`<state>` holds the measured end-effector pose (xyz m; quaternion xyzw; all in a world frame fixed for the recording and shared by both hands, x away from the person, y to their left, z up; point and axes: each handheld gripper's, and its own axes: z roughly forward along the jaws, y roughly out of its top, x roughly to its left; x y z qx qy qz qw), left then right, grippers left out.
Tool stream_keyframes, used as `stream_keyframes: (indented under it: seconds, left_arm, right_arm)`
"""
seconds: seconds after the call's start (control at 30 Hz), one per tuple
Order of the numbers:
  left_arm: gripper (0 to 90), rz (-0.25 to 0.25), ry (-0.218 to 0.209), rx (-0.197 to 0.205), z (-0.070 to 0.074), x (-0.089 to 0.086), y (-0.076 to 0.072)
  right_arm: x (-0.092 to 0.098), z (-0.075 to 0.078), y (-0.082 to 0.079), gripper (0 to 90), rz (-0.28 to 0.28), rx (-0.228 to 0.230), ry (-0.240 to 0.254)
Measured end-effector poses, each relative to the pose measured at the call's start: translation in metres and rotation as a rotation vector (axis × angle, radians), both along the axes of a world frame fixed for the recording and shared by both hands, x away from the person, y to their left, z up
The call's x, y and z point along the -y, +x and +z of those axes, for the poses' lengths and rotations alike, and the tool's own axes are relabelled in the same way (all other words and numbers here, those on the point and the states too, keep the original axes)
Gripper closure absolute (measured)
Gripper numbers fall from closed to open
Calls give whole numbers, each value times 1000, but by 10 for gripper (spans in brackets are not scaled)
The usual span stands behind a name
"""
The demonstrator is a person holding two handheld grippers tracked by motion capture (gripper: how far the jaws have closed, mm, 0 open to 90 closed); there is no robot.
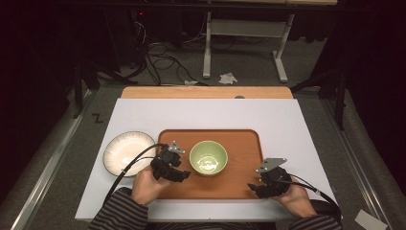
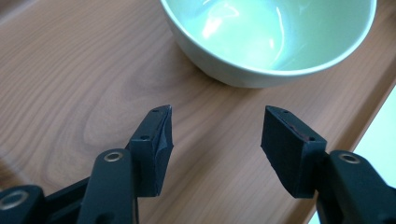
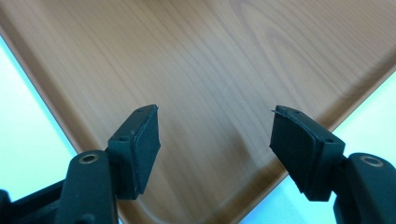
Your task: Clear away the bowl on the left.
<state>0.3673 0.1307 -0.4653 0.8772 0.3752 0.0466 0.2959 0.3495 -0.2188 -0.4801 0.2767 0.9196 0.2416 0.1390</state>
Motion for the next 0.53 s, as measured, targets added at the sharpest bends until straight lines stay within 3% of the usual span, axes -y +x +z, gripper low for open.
stream_keyframes:
  seconds: [0.53]
  left_arm:
    - [426, 4, 17, -14, -2, 1, 1]
  right_arm:
    - [0, 0, 0, 345, 0, 0, -1]
